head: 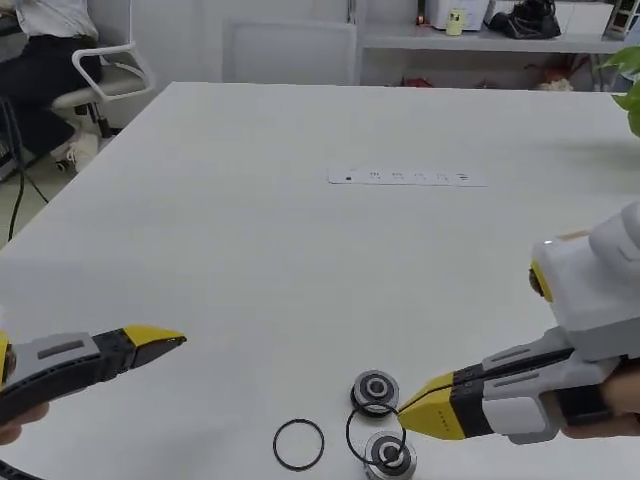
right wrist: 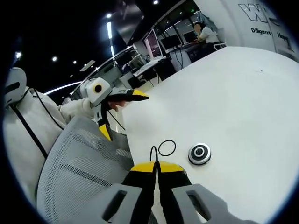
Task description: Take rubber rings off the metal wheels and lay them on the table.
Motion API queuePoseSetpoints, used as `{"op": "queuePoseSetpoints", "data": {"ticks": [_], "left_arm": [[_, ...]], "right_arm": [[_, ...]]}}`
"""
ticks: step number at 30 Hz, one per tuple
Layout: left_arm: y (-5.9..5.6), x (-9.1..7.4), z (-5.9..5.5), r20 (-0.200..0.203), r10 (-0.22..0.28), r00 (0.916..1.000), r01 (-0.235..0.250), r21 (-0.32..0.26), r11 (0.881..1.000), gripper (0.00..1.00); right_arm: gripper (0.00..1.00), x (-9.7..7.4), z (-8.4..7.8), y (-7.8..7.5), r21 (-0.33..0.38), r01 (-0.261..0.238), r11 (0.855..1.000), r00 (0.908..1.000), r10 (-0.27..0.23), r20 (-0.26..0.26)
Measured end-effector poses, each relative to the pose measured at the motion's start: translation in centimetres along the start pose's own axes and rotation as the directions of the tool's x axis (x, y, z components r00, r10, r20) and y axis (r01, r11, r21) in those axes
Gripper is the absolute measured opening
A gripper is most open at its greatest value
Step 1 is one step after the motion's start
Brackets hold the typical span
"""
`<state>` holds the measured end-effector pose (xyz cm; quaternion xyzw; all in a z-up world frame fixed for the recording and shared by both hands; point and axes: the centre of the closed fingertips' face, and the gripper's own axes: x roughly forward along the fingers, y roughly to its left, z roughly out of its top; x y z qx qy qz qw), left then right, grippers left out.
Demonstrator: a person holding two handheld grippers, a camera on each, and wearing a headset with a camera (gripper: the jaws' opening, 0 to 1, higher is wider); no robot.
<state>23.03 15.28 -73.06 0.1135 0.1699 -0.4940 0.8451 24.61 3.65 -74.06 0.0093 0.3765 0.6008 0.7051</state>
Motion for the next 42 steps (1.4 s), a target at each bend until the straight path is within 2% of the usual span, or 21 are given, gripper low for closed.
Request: {"op": "queuePoseSetpoints", "data": {"ticks": [7,11,20,30,36,42], "left_arm": [[-0.2,-0.3,-1.3,-0.027,0.013,0.9996,-0.013,-0.012,1.000,0.93],[-0.3,-0.4,-1.6,-0.025,0.017,0.9995,-0.017,-0.026,0.999,0.93],[-0.4,-0.6,-2.2,-0.026,0.023,0.9994,-0.024,-0.041,0.999,0.93],[-0.4,-0.8,-2.6,-0.031,0.030,0.9991,-0.032,-0.058,0.998,0.93],[-0.3,-0.9,-2.7,-0.033,0.033,0.9989,-0.036,-0.066,0.997,0.92],[-0.2,-0.9,-2.7,-0.030,0.035,0.9989,-0.037,-0.074,0.997,0.92]], "right_arm": [[0.00,1.1,0.3,0.5,-0.017,-0.026,1.000,0.9994,0.025,-0.023],[0.00,1.6,0.2,0.5,-0.022,-0.035,0.999,0.9986,0.034,-0.041],[0.00,3.2,0.0,0.9,-0.036,-0.061,0.997,0.9950,0.058,-0.082],[0.00,4.9,-0.1,0.6,-0.042,-0.084,0.996,0.9905,0.078,-0.113],[0.00,6.0,-0.7,0.2,-0.041,-0.087,0.995,0.9869,0.080,-0.140],[0.00,6.5,-1.0,0.4,-0.060,-0.103,0.993,0.9838,0.093,-0.153]]}}
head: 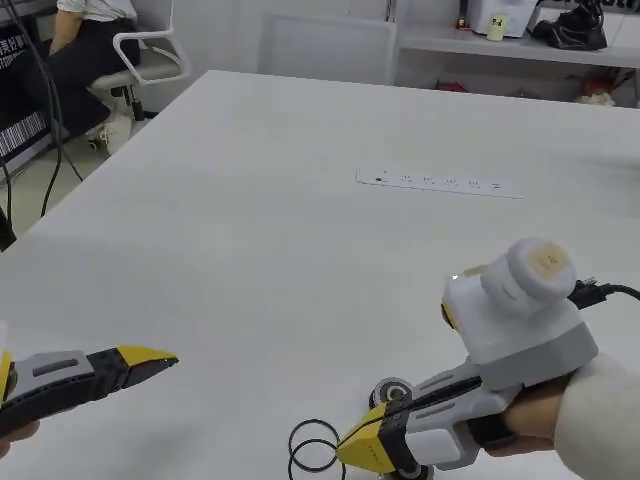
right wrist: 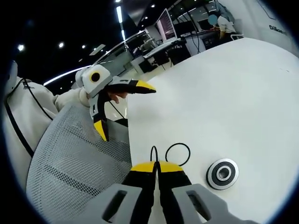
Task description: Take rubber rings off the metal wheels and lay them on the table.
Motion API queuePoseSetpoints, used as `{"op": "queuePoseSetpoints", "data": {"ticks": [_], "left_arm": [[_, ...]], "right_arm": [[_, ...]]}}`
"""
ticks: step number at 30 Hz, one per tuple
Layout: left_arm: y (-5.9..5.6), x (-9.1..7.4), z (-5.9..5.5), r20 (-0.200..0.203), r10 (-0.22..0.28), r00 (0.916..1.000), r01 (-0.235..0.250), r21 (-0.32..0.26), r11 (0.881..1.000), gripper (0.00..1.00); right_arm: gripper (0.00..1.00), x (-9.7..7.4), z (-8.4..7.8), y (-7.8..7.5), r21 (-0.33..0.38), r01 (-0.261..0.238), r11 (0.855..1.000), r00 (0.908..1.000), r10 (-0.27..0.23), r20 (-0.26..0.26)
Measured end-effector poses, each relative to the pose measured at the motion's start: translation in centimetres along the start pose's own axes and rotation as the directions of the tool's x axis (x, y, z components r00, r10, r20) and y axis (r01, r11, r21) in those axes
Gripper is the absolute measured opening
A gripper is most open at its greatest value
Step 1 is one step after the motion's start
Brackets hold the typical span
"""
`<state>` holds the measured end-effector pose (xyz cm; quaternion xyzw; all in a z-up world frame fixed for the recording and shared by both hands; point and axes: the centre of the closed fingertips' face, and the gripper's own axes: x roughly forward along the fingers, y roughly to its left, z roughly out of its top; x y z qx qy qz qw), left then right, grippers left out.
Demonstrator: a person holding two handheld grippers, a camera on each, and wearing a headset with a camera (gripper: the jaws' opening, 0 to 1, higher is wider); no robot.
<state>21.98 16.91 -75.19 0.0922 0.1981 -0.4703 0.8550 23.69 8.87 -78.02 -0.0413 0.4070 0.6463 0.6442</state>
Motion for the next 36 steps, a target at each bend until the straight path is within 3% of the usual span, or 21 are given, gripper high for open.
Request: {"op": "queuePoseSetpoints", "data": {"ticks": [10,30,36], "left_arm": [[0.1,0.0,0.1,0.006,0.000,1.0000,0.000,-0.001,1.000,0.91],[-0.1,-0.1,-0.2,0.002,0.000,1.0000,0.000,-0.014,1.000,0.90],[0.1,-0.1,-0.2,0.003,0.002,1.0000,-0.002,-0.014,1.000,0.90]], "right_arm": [[0.00,0.9,-0.5,-0.2,-0.044,-0.006,0.999,0.9996,0.004,-0.027],[0.00,1.2,-0.5,-1.5,-0.049,0.060,0.997,0.9978,-0.061,-0.026],[0.04,1.1,-0.5,-2.1,-0.048,0.084,0.995,0.9961,-0.085,-0.024]]}}
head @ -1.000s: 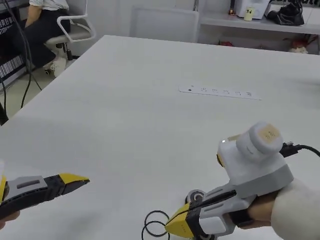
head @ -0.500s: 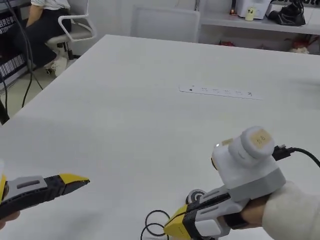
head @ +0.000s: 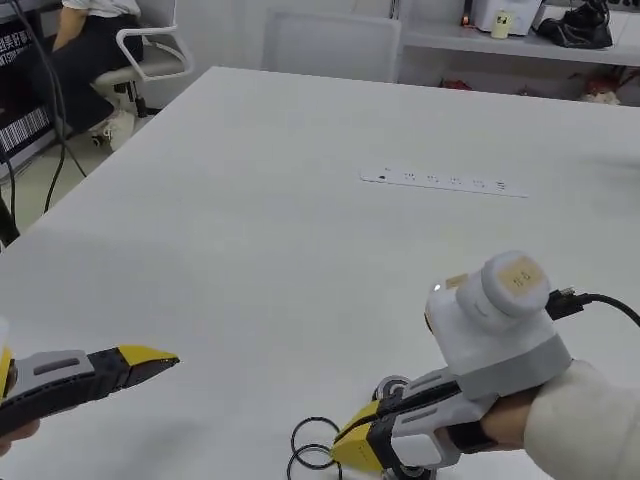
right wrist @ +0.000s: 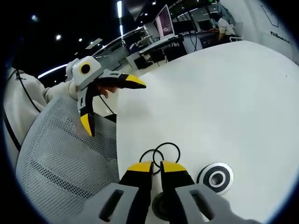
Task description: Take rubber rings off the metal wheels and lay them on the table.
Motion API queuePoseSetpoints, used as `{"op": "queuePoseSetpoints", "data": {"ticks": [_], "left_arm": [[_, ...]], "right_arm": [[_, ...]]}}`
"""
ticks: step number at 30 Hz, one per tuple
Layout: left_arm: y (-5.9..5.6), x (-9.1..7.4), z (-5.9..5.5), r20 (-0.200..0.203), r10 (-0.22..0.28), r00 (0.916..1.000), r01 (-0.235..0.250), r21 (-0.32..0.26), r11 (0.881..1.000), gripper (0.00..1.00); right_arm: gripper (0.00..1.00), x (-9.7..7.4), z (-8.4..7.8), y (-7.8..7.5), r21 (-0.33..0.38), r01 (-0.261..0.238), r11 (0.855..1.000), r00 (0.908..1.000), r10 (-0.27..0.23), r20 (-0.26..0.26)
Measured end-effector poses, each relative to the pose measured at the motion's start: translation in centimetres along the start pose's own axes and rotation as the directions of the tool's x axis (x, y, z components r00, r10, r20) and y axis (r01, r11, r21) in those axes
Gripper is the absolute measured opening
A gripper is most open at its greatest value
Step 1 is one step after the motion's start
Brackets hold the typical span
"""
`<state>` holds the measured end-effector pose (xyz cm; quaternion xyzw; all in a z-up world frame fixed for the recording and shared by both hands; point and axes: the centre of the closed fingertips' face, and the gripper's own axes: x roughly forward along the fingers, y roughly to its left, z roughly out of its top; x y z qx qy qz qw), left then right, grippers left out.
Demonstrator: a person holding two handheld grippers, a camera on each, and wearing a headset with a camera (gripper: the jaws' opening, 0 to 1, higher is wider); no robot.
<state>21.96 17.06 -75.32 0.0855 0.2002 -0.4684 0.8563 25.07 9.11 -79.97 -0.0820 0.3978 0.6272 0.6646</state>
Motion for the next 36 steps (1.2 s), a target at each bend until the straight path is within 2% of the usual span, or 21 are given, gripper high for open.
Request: {"op": "queuePoseSetpoints", "data": {"ticks": [6,21,27,36], "left_arm": [[0.1,0.1,0.1,-0.001,0.001,1.0000,-0.001,0.003,1.000,0.90],[0.2,0.3,0.4,-0.008,-0.013,0.9999,0.013,0.013,1.000,0.90],[0.5,0.5,0.9,-0.010,-0.021,0.9997,0.021,0.021,1.000,0.90],[0.6,0.9,1.5,-0.017,-0.045,0.9989,0.045,0.045,0.998,0.89]], "right_arm": [[0.06,-0.7,0.3,0.0,0.026,-0.008,1.000,0.9997,0.007,0.022],[0.15,-3.4,0.6,-0.8,0.028,0.040,0.999,0.9975,-0.041,0.058],[0.18,-4.8,0.8,-1.3,0.034,0.061,0.998,0.9937,-0.063,0.092],[0.19,-6.6,0.3,-2.2,0.059,0.107,0.992,0.9857,-0.114,0.125]]}}
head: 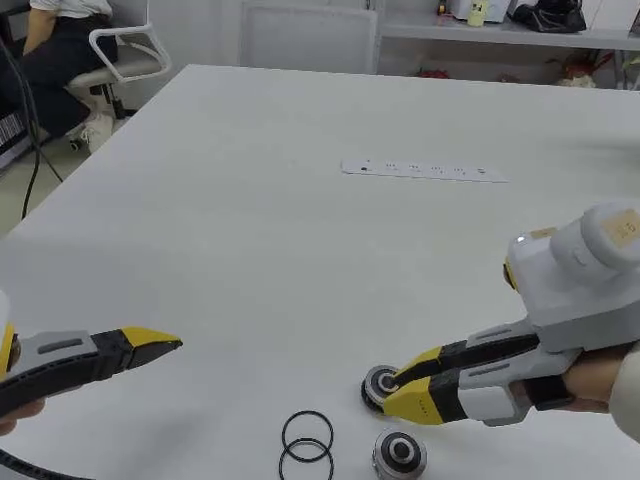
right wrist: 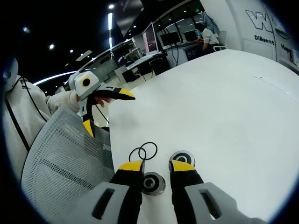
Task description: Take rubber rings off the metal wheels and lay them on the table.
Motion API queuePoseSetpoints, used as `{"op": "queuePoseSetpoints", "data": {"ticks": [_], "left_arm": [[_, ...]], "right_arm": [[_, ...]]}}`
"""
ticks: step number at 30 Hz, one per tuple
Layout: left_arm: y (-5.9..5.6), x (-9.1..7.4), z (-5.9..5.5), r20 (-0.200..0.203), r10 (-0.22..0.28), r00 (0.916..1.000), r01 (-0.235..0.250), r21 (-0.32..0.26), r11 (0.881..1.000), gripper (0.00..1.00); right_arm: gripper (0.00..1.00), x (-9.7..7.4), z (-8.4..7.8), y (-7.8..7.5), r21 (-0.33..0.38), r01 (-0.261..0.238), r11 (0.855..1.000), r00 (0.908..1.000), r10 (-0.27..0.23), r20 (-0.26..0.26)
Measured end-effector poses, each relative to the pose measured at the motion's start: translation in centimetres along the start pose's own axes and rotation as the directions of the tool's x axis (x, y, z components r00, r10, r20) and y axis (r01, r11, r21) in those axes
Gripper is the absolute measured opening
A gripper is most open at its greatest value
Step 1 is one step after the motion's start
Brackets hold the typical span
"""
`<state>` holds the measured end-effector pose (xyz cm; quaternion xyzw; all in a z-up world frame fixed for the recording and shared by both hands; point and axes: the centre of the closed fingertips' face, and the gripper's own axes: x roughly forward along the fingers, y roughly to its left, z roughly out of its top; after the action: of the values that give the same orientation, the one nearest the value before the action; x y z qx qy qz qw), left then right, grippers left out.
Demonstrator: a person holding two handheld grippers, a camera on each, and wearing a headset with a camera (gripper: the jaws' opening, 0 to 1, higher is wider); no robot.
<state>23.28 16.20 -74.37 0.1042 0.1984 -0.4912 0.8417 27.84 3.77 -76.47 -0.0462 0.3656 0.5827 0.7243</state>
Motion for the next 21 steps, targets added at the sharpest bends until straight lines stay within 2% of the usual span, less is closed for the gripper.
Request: {"op": "queuePoseSetpoints", "data": {"ticks": [9,21], "left_arm": [[0.5,0.6,0.9,-0.007,-0.023,0.9997,0.023,0.033,0.999,0.89],[0.7,1.8,3.0,-0.026,-0.093,0.9954,0.095,0.089,0.992,0.89]], "right_arm": [[0.19,-1.6,-0.9,-1.5,0.020,0.046,0.999,0.9983,-0.047,0.036],[0.19,-1.9,-2.0,-2.6,0.046,0.081,0.996,0.9958,-0.083,0.038]]}}
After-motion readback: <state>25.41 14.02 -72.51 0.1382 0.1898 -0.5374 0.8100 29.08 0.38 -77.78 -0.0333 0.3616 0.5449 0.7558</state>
